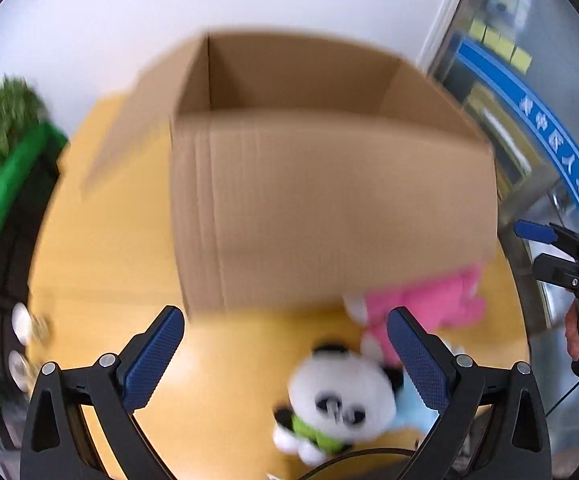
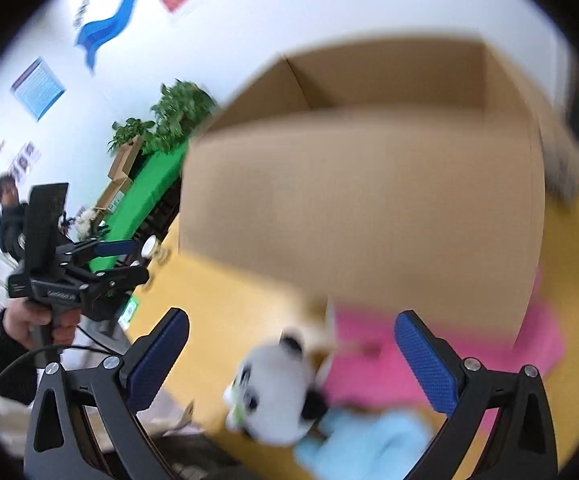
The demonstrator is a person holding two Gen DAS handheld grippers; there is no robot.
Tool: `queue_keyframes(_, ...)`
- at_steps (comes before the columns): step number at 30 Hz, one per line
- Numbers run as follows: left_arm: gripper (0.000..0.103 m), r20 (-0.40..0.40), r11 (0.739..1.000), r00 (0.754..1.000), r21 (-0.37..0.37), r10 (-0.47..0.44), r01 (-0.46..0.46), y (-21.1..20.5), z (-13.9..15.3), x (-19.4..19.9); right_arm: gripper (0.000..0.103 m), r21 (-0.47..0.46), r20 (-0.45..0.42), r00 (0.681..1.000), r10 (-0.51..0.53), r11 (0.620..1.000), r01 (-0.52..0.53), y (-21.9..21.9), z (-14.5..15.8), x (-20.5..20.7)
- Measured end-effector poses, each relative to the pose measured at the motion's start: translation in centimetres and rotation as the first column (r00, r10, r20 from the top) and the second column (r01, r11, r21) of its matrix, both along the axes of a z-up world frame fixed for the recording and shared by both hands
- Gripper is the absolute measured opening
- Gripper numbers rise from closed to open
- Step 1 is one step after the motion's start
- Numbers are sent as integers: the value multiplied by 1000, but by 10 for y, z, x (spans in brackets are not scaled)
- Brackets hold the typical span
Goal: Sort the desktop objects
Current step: 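Withdraw the left tool from the box toward the panda plush, then grasp the panda plush with the left tool and lift it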
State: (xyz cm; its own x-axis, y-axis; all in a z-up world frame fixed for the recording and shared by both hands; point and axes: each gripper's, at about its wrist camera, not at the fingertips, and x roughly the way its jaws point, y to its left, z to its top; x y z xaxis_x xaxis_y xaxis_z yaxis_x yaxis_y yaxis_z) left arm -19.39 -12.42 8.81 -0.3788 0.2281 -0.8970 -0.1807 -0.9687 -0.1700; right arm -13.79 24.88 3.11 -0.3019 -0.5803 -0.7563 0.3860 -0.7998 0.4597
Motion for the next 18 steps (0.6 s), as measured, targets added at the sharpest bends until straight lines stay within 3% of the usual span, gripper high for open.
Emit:
queue_keyframes(3, 102, 72, 999, 997, 43, -34, 31, -4, -40, 17, 103, -32, 140, 989, -55, 998, 60, 10, -49, 36)
queue_keyframes(5, 102, 109, 995, 992, 81, -65, 56, -10, -62, 21, 103, -23, 174, 980, -93, 995, 99, 8, -70, 61)
queue_keyframes(8, 102, 128, 981, 981, 143, -149, 130, -10, -88, 27, 103, -51, 187, 966, -180, 980, 192, 0, -82, 94)
queue_keyframes(14, 102, 159, 954, 947, 155, -278, 255, -8, -125, 43, 103, -80, 142, 945, -293, 949, 306, -31, -85, 138)
queue_keyframes(18, 102, 192, 926, 918, 225, -347, 303, -11, -169, 50, 103, -69, 213, 910, -355, 924, 377, -42, -120, 151)
